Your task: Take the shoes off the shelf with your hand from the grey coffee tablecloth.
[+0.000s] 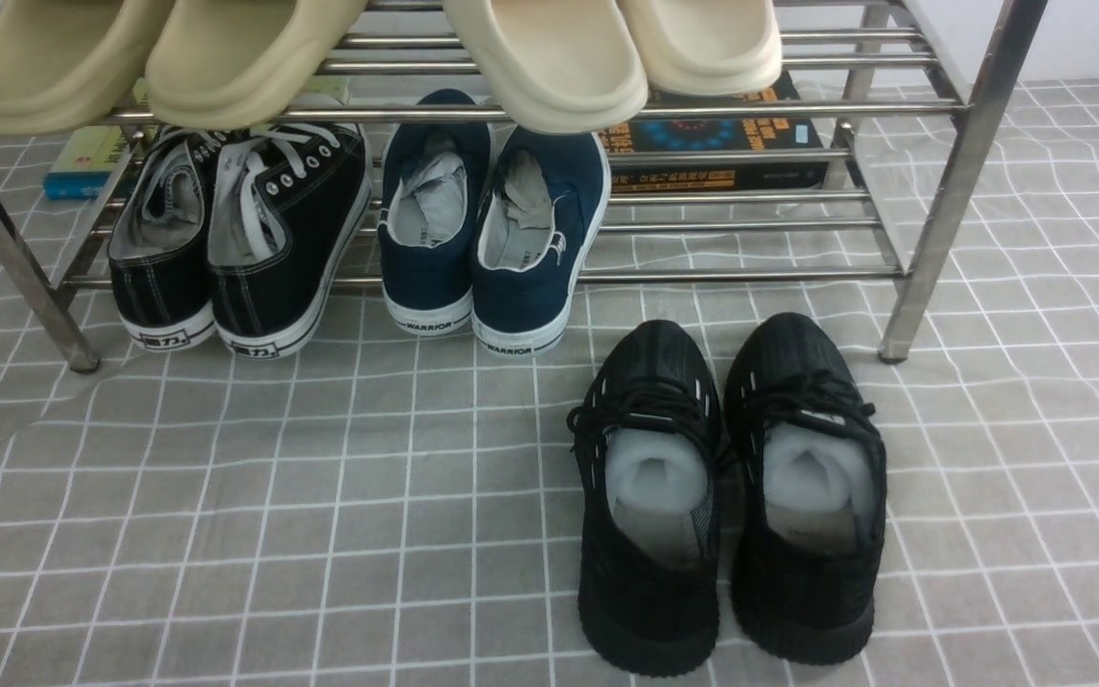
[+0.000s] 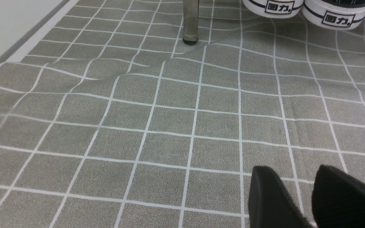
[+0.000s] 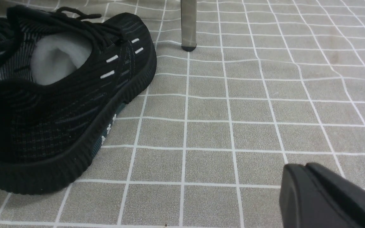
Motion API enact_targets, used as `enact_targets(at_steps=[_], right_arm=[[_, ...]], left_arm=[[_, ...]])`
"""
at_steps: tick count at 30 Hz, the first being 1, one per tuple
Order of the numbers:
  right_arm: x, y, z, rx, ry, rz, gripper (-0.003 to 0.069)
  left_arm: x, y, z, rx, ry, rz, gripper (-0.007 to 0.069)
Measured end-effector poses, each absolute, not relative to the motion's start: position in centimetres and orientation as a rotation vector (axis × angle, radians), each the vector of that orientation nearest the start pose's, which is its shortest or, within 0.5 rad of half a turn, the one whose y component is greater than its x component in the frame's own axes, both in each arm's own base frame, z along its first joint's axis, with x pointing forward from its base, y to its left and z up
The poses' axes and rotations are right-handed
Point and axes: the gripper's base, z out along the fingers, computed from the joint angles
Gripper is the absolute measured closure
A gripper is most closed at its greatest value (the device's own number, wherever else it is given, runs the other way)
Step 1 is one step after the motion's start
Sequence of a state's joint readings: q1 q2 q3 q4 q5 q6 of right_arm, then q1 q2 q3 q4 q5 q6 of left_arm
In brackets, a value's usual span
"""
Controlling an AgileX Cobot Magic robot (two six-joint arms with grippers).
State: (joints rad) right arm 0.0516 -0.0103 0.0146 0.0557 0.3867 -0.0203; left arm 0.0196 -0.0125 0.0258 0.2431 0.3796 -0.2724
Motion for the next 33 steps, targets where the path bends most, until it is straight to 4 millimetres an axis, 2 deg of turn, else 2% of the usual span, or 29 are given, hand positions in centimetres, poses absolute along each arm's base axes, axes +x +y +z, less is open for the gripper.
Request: enact_targets(at_steps=[33], right_arm=[[5.19,0.46,17.41,-0.034,1.874,0.076,0.0585]], left_arm=[[5.21,0.92,17.20,-0.123,1.862,0.065,0.0384]])
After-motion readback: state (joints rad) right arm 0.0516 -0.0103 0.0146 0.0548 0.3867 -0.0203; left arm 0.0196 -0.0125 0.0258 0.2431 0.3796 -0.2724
